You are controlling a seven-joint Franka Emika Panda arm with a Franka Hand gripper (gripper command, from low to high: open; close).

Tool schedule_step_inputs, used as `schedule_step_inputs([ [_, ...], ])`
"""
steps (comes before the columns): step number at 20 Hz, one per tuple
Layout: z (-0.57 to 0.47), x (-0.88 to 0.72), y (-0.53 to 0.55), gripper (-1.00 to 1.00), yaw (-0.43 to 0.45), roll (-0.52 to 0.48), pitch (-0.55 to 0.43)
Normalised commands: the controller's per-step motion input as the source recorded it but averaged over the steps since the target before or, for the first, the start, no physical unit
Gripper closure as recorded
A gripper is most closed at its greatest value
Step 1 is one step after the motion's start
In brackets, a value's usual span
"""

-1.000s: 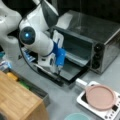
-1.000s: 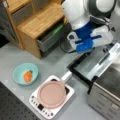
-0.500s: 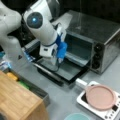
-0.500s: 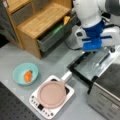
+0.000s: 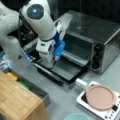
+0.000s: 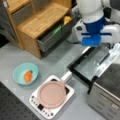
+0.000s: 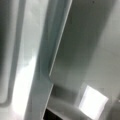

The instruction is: Open the microwave oven door. Pull out the microwave oven tray. Pick up the bowl. Place the bowl on the microwave tray.

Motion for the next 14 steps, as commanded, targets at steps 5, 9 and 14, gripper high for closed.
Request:
schedule_step_inputs([
  [5,0.22,0.15,-0.04,-1.0,-0.002,-0.21,0.155],
  [9,0.33,0.23,-0.12,-1.0,0.036,-0.201,0.216],
  [14,0.42,0.39,-0.27,-1.0,0.004,-0.234,0.264],
])
